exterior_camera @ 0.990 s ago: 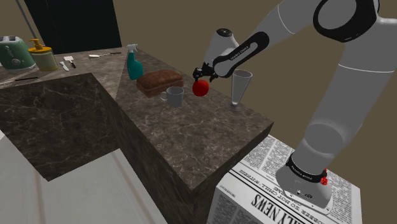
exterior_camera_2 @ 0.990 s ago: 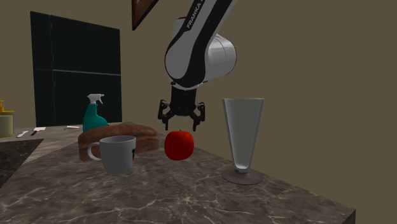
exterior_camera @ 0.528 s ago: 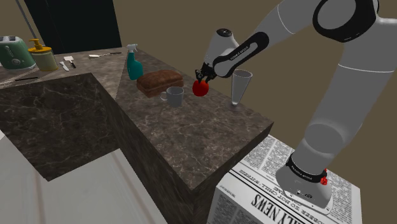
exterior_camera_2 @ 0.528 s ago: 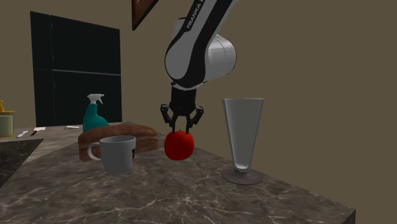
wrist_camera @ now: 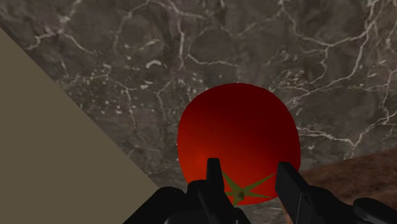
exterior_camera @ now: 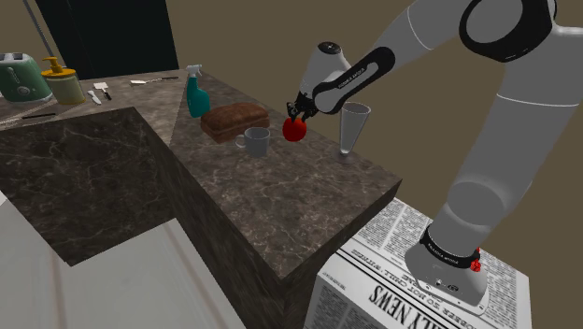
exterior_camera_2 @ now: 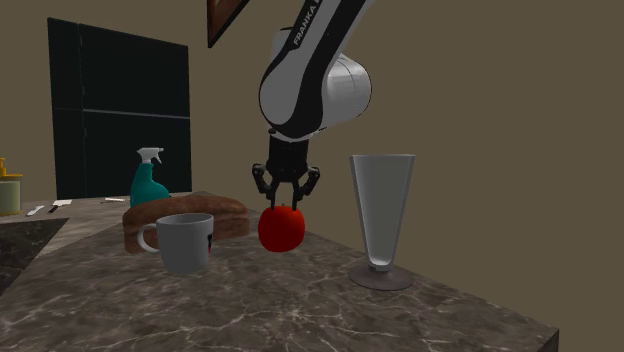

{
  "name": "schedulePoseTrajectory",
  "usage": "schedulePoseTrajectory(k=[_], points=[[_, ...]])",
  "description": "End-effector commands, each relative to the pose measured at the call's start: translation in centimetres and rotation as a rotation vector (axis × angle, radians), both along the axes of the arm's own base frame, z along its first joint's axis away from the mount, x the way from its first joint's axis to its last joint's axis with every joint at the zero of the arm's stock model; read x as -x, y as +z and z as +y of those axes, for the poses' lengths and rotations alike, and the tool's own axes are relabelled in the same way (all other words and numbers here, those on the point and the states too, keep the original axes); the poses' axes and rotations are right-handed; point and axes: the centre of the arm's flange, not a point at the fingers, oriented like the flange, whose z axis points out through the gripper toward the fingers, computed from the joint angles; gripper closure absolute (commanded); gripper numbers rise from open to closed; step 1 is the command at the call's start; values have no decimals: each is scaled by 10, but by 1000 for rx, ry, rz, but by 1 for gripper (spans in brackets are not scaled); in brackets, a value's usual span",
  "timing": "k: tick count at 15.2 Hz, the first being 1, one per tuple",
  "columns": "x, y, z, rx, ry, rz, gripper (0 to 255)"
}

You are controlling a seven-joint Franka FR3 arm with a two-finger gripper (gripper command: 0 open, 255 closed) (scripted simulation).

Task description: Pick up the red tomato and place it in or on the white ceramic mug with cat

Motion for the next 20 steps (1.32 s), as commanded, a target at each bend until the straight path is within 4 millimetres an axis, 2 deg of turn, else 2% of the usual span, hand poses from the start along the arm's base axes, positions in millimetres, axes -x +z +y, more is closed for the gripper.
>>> schedulePoseTrajectory(k=[1, 20], points=[[0, 5, 0, 0, 0, 1, 255], [0, 105, 0, 0, 0, 1, 255]])
